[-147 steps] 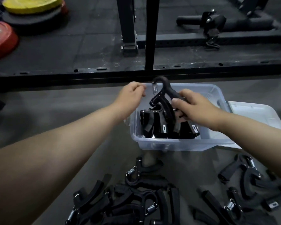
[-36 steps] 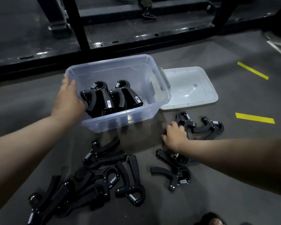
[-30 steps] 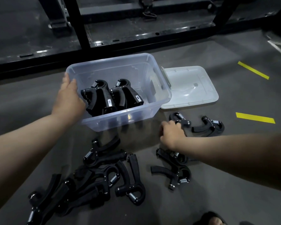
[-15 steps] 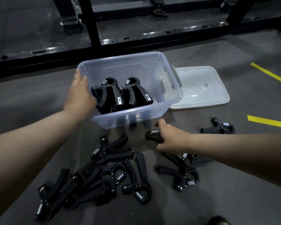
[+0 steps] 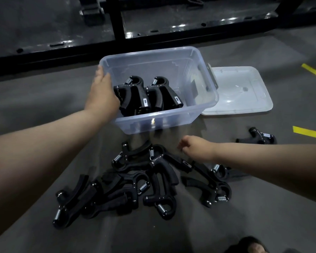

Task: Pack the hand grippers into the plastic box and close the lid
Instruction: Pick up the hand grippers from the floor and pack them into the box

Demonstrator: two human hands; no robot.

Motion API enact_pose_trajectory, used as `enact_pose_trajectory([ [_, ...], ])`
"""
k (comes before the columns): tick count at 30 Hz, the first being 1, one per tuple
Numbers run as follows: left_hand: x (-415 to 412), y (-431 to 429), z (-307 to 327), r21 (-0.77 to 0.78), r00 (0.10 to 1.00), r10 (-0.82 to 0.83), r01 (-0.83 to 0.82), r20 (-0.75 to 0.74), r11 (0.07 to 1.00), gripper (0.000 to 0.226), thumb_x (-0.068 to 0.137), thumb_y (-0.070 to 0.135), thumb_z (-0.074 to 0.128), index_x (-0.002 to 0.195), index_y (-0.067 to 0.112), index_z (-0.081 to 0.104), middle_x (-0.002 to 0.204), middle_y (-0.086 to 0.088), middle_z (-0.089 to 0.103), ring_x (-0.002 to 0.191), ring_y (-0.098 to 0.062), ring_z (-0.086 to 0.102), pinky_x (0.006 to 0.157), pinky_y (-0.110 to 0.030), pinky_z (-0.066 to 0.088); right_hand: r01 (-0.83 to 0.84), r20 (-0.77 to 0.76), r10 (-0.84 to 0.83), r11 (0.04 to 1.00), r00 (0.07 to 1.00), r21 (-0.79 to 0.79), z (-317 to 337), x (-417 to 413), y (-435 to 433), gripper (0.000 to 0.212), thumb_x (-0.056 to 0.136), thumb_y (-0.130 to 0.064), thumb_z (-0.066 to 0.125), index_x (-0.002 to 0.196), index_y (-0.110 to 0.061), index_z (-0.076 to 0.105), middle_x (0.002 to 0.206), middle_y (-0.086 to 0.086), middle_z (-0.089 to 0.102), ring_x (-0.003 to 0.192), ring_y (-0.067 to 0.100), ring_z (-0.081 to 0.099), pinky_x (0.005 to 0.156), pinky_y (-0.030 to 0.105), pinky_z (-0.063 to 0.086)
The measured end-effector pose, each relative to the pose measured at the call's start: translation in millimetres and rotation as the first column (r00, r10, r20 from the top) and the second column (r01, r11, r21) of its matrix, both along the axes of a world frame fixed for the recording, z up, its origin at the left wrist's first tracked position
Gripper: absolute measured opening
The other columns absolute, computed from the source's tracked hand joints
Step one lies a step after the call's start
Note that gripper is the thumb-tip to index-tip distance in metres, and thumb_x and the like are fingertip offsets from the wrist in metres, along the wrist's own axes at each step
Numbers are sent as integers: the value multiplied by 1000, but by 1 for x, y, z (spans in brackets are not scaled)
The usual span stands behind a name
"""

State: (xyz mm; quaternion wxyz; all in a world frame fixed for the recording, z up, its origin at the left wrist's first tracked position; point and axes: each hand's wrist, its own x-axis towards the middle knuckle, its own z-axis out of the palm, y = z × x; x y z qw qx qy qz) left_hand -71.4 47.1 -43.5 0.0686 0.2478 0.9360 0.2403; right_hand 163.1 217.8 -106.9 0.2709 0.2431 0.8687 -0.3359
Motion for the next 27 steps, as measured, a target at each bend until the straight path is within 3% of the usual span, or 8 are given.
enact_pose_trajectory([
  [6, 0, 1, -1, -3, 1000, 9, -9, -11, 1000, 58, 82, -5, 39, 138, 11, 40, 162, 1, 1, 146, -24, 20, 114, -40, 30, -356, 157, 328, 911, 931, 207, -15, -1, -30, 45, 91, -33, 60, 123, -6, 43, 126, 20, 51, 117, 37, 53, 97, 39, 44],
  [9, -1, 0, -2, -2, 1000, 13, -13, -17, 1000, 65, 81, -6, 40, 144, 11, 35, 162, 2, 1, 146, -24, 20, 114, -39, 29, -436, 172, 403, 862, 899, 258, -15, -3, -39, 46, 90, -31, 61, 123, -3, 44, 125, 21, 52, 116, 37, 55, 96, 39, 44],
  [13, -2, -1, -5, 25, 1000, 15, -16, 8, 1000, 71, 81, -8, 37, 147, 17, 31, 162, 8, -2, 147, -20, 16, 115, -41, 29, -425, 118, 408, 868, 905, 258, 2, -10, -37, 34, 88, -26, 56, 112, -3, 49, 118, 19, 57, 107, 35, 60, 82, 34, 47],
  [17, -1, -1, -5, 30, 999, 31, -32, 20, 999, 74, 82, -8, 38, 151, 17, 25, 162, 10, -4, 148, -16, 11, 117, -38, 24, -595, 87, 613, 707, 785, 382, 48, -11, -29, 28, 87, -30, 57, 103, -10, 45, 108, 13, 59, 98, 34, 61, 71, 35, 44],
  [19, 0, -1, -4, 30, 999, 31, -31, 31, 999, 74, 83, -8, 38, 151, 16, 23, 162, 10, -5, 148, -17, 10, 117, -37, 23, -627, 36, 661, 691, 749, 358, 80, -13, -21, 29, 80, -33, 62, 94, -16, 43, 99, 5, 60, 86, 27, 59, 63, 32, 40],
  [23, 2, -2, -1, 33, 998, 46, -47, 41, 998, 70, 84, -6, 38, 150, 16, 27, 162, 11, -4, 148, -17, 12, 116, -36, 25, -480, -133, 470, 875, 873, -60, 150, -31, 7, 20, 80, -26, 75, 95, -24, 61, 79, -11, 65, 66, 2, 58, 61, 21, 48],
  [25, 2, -1, 0, 36, 998, 45, -47, 41, 998, 70, 84, -6, 39, 150, 14, 26, 162, 8, -4, 148, -18, 10, 116, -34, 22, -285, -249, 212, 907, 945, -309, 171, -44, 23, 13, 85, -11, 74, 96, -13, 68, 76, -7, 69, 64, 1, 58, 58, 15, 46],
  [27, 2, -1, -1, 48, 999, 35, -37, 41, 998, 72, 84, -6, 38, 151, 14, 23, 162, 8, -4, 149, -18, 8, 116, -33, 20, -88, -340, -48, 923, 939, -373, 175, -60, 37, 7, 87, -7, 70, 94, -6, 69, 73, -2, 68, 60, 6, 57, 54, 19, 45],
])
